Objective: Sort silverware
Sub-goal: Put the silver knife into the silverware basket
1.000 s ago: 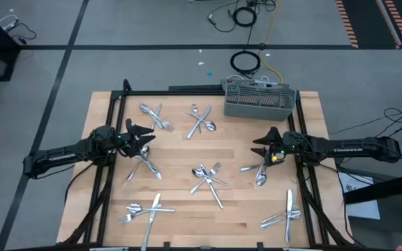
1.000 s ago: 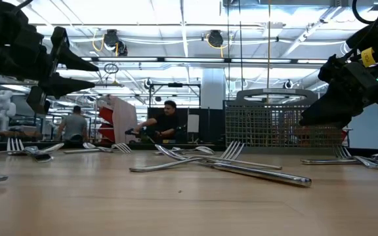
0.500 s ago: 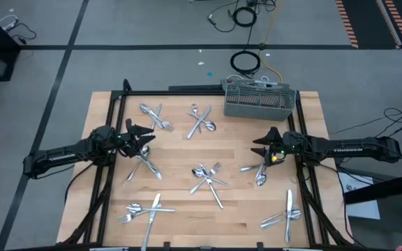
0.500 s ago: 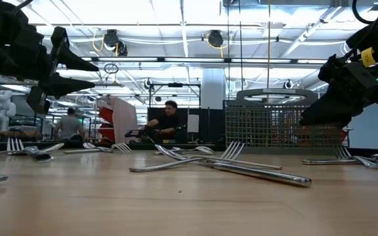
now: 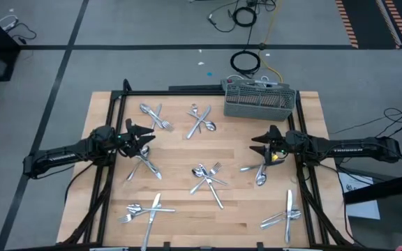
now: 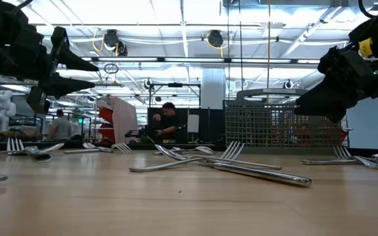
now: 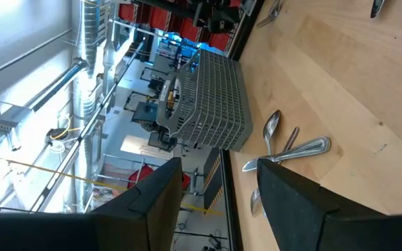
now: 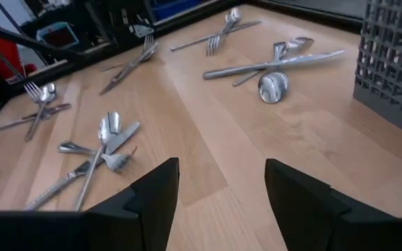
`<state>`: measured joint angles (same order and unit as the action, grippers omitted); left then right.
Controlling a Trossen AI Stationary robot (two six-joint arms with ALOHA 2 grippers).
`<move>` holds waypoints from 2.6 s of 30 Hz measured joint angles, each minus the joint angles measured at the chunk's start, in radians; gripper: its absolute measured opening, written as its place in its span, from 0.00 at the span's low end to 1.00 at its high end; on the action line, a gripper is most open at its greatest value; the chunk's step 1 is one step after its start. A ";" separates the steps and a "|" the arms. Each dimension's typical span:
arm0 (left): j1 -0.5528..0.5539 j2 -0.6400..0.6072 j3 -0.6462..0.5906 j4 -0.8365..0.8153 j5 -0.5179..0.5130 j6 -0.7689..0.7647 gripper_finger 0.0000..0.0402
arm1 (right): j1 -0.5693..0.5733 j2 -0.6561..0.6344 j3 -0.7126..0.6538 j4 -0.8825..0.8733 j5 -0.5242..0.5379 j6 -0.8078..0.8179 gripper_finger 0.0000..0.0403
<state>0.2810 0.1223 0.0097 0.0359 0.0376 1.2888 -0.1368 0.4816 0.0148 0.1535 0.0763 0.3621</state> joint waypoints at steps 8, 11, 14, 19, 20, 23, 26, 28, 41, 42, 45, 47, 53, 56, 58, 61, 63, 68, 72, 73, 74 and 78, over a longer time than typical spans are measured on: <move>0.000 0.000 0.000 0.000 0.000 0.000 0.49 | 0.000 0.000 0.000 0.008 0.031 0.211 0.50; 0.000 0.000 0.000 0.011 0.002 -0.003 0.49 | 0.000 0.001 0.000 0.047 0.031 0.314 0.50; 0.000 0.000 0.000 0.028 0.055 -0.151 0.49 | 0.001 0.001 0.000 0.169 0.032 0.399 0.50; 0.000 0.000 0.000 0.081 0.148 -0.108 0.49 | 0.001 0.002 0.011 0.423 0.053 0.293 0.50; 0.000 0.000 0.000 0.117 0.187 -0.042 0.49 | 0.001 0.002 0.024 0.444 0.072 0.272 0.50; -0.001 0.000 0.000 0.265 0.191 -0.131 0.49 | 0.000 0.006 0.084 0.452 0.110 0.182 0.50; 0.000 0.001 0.000 0.397 0.024 -0.530 0.49 | 0.001 0.028 0.167 0.434 0.107 0.102 0.50; 0.000 0.001 0.000 0.470 -0.046 -0.677 0.49 | 0.001 0.056 0.227 0.427 0.098 0.048 0.50; 0.000 0.039 0.044 0.527 -0.148 -1.221 0.49 | 0.001 0.379 0.633 0.279 0.049 -0.155 0.50; 0.000 0.056 0.069 0.504 -0.153 -1.236 0.49 | 0.001 0.406 0.656 0.273 0.048 -0.165 0.50; 0.000 0.136 0.143 0.444 -0.155 -1.284 0.49 | 0.001 0.476 0.709 0.270 0.048 -0.190 0.50; 0.000 0.205 0.197 0.436 -0.155 -1.312 0.49 | 0.001 0.514 0.733 0.270 0.048 -0.199 0.50; 0.000 0.403 0.385 0.501 -0.152 -1.307 0.49 | 0.001 0.581 0.790 0.255 0.019 -0.199 0.50; 0.000 0.456 0.454 0.528 -0.151 -1.279 0.49 | 0.001 0.586 0.799 0.254 -0.027 -0.199 0.50; -0.001 0.472 0.481 0.531 -0.151 -1.281 0.49 | 0.001 0.585 0.805 0.255 -0.032 -0.193 0.50; 0.000 0.479 0.495 0.534 -0.150 -1.281 0.49 | 0.001 0.581 0.812 0.256 -0.033 -0.190 0.50; 0.000 0.479 0.495 0.531 -0.150 -1.281 0.49 | 0.001 0.580 0.813 0.259 -0.033 -0.191 0.50; 0.000 0.479 0.495 0.567 -0.146 -1.328 0.49 | 0.006 0.579 0.813 0.260 -0.033 -0.191 0.50; -0.001 0.480 0.495 0.640 -0.192 -1.513 0.49 | 0.027 0.584 0.813 0.259 -0.031 -0.191 0.50; -0.001 0.480 0.495 0.636 -0.235 -1.518 0.49 | 0.033 0.587 0.813 0.258 -0.031 -0.191 0.50; 0.000 0.480 0.495 0.630 -0.266 -1.520 0.49 | 0.039 0.593 0.813 0.260 -0.031 -0.191 0.50; -0.001 0.512 0.496 0.633 -0.274 -1.562 0.49 | 0.053 0.613 0.813 0.260 -0.025 -0.191 0.50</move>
<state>0.2796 0.6338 0.5062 0.6687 -0.2364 -0.2728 -0.0838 1.0945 0.8280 0.4138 0.0511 0.1712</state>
